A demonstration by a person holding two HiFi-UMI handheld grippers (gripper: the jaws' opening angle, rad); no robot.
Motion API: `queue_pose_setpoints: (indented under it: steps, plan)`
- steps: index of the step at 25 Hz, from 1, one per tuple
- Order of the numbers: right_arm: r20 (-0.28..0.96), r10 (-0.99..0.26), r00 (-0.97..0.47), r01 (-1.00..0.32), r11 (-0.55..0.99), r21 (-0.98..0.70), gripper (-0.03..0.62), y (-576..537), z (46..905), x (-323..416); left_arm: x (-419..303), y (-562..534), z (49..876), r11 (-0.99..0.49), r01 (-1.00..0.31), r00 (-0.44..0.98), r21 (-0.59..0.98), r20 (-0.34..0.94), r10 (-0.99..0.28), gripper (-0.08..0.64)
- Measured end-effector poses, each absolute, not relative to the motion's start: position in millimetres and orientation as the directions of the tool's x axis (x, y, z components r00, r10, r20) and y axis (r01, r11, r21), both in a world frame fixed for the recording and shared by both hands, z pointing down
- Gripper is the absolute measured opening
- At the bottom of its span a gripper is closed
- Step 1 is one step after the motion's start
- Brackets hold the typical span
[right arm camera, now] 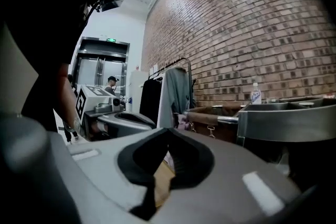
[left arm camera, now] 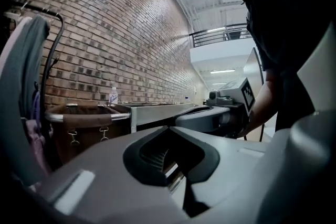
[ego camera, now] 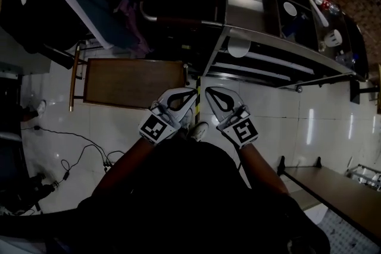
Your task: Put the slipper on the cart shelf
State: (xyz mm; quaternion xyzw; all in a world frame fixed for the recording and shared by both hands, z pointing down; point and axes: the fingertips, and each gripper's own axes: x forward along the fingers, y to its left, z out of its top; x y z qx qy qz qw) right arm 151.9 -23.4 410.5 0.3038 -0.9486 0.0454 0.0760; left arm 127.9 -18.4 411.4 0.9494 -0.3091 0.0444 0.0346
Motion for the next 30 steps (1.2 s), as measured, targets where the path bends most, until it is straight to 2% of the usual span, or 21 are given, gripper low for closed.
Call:
queue_pose_setpoints:
  steps: [9,19,30]
  plan:
    - [0.164,-0.449,-0.878,-0.466,0.881,-0.082,0.003,9,414,107,86,13,410,-0.721,-0.692,0.718,0.036,0.141,-0.682,0.002]
    - [0.142,-0.408,-0.902,-0.421,0.904,-0.077,0.006,32,402,33,20,28,407,-0.703,-0.711,0.702,0.038,0.100,-0.705,0.002]
    - [0.180,-0.502,-0.846,-0.524,0.845,-0.106,0.006,43,410,-94,-110,44,419,-0.771,-0.637,0.768,0.025,0.104,-0.632,0.002]
